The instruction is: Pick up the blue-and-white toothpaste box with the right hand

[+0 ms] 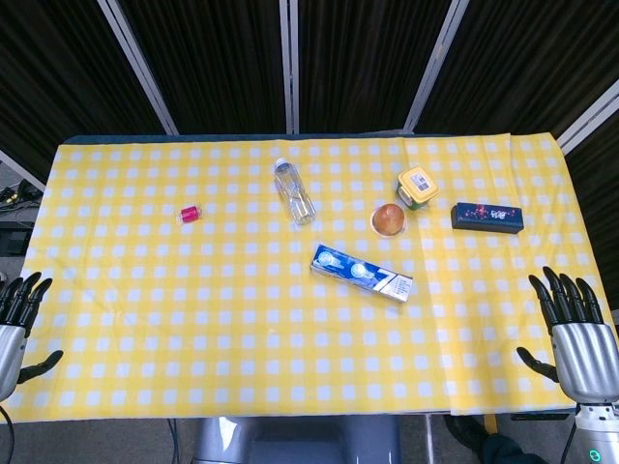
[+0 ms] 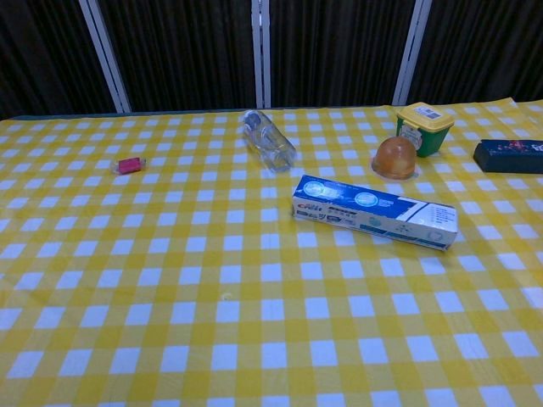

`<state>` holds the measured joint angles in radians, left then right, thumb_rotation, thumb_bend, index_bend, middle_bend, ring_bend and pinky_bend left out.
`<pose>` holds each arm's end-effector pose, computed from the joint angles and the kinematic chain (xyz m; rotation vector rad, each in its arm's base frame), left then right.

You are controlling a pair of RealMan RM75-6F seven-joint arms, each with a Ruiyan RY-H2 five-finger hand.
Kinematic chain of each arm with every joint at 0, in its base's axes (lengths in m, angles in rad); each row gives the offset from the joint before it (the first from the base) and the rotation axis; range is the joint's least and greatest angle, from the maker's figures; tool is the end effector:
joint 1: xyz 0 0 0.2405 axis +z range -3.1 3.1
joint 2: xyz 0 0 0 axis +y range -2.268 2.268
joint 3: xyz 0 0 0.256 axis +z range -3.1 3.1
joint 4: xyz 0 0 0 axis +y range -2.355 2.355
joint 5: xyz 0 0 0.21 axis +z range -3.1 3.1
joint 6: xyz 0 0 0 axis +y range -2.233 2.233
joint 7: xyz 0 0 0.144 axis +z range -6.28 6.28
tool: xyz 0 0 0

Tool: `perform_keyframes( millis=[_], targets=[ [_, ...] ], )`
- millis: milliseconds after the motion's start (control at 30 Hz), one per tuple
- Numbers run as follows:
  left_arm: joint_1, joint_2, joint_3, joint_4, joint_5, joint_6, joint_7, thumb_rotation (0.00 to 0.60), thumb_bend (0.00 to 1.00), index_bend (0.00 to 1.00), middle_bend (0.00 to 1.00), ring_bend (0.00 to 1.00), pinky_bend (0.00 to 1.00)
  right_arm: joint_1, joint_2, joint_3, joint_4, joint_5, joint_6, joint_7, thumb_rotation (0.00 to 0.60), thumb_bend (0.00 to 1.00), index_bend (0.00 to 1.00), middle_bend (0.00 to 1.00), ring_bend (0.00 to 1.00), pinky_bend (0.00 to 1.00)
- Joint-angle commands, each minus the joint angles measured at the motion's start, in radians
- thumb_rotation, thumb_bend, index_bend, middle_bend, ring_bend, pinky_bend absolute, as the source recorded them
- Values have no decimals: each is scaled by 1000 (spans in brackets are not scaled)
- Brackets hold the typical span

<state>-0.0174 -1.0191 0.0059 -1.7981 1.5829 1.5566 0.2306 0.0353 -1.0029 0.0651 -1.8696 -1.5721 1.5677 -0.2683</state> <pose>-0.2819 0.1477 0.1724 -1.4524 -0.7883 -0.8009 -0.2606 -0.1661 0.1835 1.4053 -0.7331 0.8746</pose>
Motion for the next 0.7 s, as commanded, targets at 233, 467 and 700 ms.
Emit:
perform_keyframes(
  millis=[233, 467, 700],
  targets=[
    [1, 2, 3, -5, 0, -4, 5, 600, 0, 0, 0, 0, 0, 24, -5, -3, 2, 24, -60, 25, 600, 0, 0, 0, 0, 0],
    [-10, -1, -11, -11, -30, -24, 11, 600, 0, 0, 0, 0, 0, 198, -40, 50, 30, 110, -333, 34, 600, 0, 0, 0, 0, 0],
    [-39, -14, -35, 3, -108, -83, 24, 600, 0, 0, 0, 0, 0, 470, -185, 174, 96, 315, -628, -74, 600, 0, 0, 0, 0, 26]
  ],
)
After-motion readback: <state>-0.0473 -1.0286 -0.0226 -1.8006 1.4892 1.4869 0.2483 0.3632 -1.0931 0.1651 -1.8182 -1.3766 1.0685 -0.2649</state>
